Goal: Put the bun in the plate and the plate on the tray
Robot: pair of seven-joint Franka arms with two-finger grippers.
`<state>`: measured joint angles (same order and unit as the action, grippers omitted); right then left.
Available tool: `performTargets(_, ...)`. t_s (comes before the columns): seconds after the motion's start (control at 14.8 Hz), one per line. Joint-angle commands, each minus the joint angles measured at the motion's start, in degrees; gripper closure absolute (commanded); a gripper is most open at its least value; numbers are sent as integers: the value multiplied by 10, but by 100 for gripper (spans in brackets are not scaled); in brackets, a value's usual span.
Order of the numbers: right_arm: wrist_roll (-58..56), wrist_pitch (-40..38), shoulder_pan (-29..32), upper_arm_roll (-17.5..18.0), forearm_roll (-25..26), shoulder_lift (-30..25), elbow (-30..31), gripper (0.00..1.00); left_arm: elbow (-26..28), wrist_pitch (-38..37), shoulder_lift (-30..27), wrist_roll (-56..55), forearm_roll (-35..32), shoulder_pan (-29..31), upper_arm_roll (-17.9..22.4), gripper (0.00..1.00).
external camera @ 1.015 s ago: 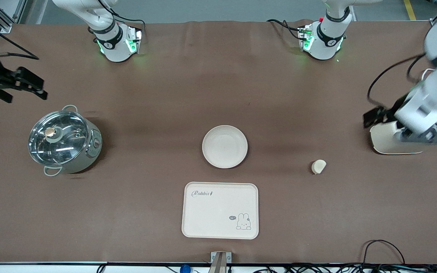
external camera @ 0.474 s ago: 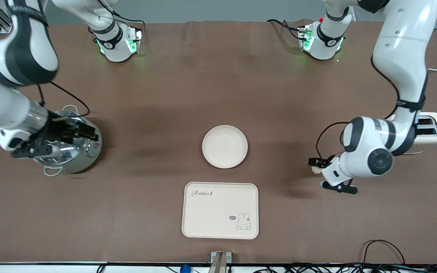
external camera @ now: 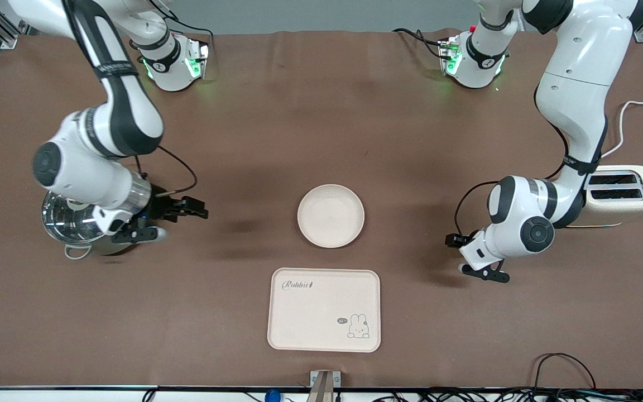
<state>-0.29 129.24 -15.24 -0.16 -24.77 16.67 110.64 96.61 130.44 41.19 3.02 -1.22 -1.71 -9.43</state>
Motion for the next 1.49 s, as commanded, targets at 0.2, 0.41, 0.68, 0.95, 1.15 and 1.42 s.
performTargets(0.2, 60, 193, -136, -5, -97, 61, 44, 0, 21, 4, -27, -3, 3, 7, -32, 93)
performTargets(0.41, 110, 263, -186, -5, -98, 108, 41, 0, -31, -10, -25, -110, 3, -5, -79, 93)
performTargets(0.68, 159, 300, -225, -5, -99, 158, 8, 0, -111, -17, 27, -334, 24, -97, -94, 93)
performTargets(0.95, 178, 328, -244, -5, -99, 214, -39, 12, -128, 34, 56, -426, 91, -159, -93, 90)
performTargets(1.15, 179, 329, -244, -5, -99, 222, -51, 46, -127, 67, 71, -468, 105, -185, -93, 36)
performTargets(1.42, 173, 339, -248, -5, -98, 222, -49, 100, -125, 94, 70, -466, 99, -189, -92, 0)
